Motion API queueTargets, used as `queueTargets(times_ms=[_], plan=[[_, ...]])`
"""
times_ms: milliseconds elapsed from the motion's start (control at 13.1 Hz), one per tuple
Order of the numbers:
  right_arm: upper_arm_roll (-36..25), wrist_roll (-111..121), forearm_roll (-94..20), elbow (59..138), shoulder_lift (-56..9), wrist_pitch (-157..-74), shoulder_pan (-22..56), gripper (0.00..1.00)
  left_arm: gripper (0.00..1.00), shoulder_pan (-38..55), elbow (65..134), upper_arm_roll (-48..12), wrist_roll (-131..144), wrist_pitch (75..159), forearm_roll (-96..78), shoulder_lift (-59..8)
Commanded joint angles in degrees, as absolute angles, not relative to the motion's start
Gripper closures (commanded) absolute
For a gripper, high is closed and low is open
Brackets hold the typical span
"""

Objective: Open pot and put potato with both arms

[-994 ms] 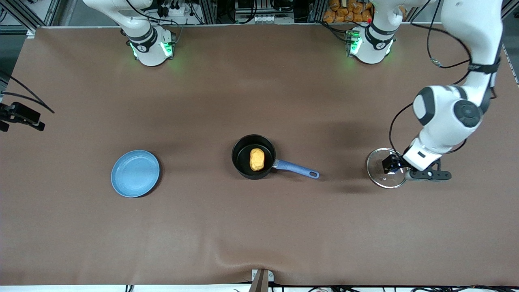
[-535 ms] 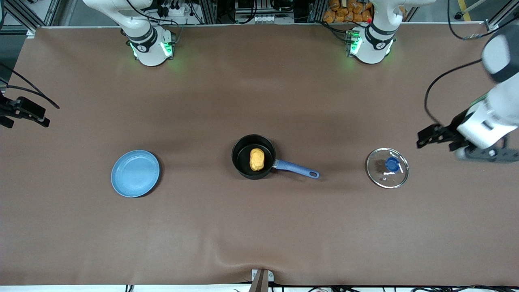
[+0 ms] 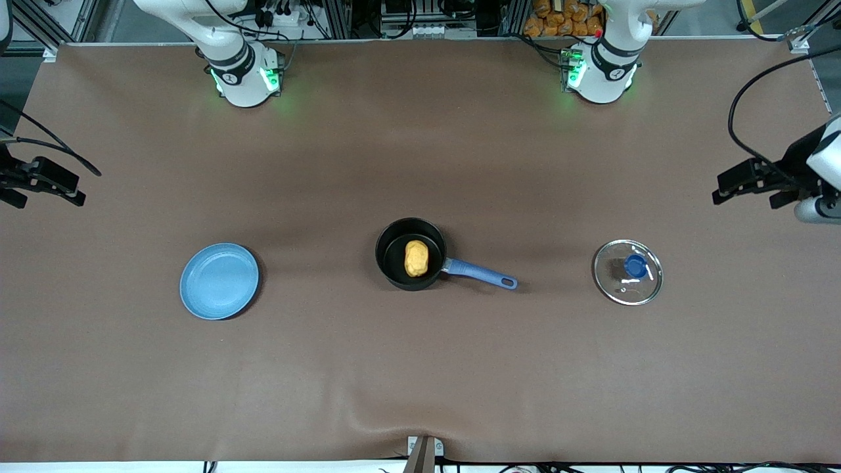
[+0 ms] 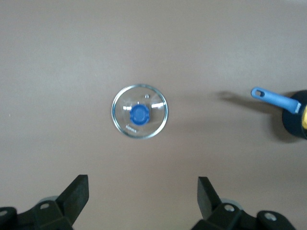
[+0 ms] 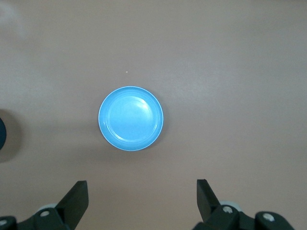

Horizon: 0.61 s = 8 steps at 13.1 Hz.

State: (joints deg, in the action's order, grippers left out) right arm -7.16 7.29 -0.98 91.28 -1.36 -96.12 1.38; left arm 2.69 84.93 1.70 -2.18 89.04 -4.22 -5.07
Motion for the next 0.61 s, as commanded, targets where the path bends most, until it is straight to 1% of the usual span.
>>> queueTargets(times_ms=[0, 76, 229, 459, 535], plan=[[-7.12, 6.33, -1.23, 92.99, 0.44, -96.68, 1.67, 0.00, 0.00, 2.55, 85.34, 1.41, -1.32, 86.23, -4.75, -1.68], [-7.12, 6.24, -1.23, 92.99, 0.44, -96.77, 1.67, 0.00, 0.00, 2.37, 86.73, 0.97, -0.71, 86.13, -4.66, -0.54], [-7.12, 6.24, -1.23, 92.99, 0.44, -96.86, 1.84, 0.00, 0.00, -0.51, 88.06, -2.19, 0.35, 84.47, -4.57, 1.13], [-7.12, 6.24, -1.23, 92.90, 0.44, -96.77, 2.02, 0.00, 0.00, -0.70, 88.85, -3.07, 0.88, 81.83, -4.57, 2.98], [-7.12, 6.24, -1.06, 92.90, 0.44, -96.85, 2.28, 0.00, 0.00, -0.70, 91.82, -3.16, 0.97, 81.22, -4.57, 5.16]])
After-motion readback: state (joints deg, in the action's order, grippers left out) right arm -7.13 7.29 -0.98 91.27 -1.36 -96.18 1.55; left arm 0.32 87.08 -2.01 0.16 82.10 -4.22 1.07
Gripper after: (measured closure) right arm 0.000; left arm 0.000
